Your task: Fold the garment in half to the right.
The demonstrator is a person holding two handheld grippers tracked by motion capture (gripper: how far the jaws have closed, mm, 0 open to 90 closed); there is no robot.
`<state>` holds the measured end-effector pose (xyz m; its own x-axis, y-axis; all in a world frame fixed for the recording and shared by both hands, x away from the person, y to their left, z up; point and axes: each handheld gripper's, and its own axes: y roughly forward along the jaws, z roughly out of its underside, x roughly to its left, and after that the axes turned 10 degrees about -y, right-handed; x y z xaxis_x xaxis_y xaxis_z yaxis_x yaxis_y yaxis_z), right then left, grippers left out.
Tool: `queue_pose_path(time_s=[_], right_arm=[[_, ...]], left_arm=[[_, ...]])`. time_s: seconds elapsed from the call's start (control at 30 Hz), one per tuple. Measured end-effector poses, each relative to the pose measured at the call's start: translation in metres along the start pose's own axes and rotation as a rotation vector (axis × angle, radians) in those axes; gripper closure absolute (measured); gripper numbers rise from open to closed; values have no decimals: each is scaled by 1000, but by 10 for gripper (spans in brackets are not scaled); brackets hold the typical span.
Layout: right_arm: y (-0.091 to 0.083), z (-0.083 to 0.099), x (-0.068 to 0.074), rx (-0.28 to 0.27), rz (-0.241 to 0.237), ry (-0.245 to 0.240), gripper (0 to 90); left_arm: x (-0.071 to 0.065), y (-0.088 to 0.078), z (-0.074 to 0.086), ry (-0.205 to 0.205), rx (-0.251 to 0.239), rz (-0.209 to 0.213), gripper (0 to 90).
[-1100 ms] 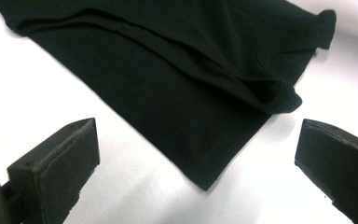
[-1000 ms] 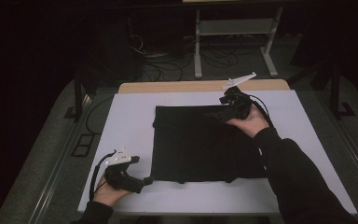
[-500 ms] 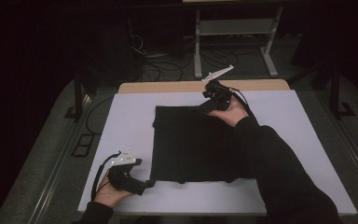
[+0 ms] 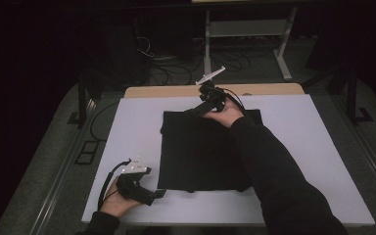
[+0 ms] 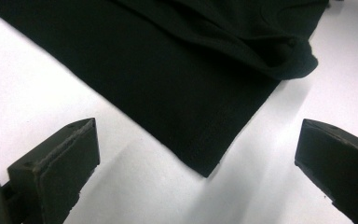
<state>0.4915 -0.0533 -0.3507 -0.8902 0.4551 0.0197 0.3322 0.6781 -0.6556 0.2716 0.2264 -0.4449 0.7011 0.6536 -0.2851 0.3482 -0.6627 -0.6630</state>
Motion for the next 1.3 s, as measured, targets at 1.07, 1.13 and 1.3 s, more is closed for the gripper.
queue_pose_path(time_s=[1.07, 1.13, 1.3], right_arm=[[102, -13, -2, 74, 17, 24, 0], [106, -12, -3, 75, 19, 33, 0], [121, -9, -7, 87, 24, 44, 0]], left_arm=[[-7, 14, -5, 51, 29, -61, 252], [-7, 14, -5, 68, 37, -69, 301], [-7, 15, -7, 61, 32, -74, 398]])
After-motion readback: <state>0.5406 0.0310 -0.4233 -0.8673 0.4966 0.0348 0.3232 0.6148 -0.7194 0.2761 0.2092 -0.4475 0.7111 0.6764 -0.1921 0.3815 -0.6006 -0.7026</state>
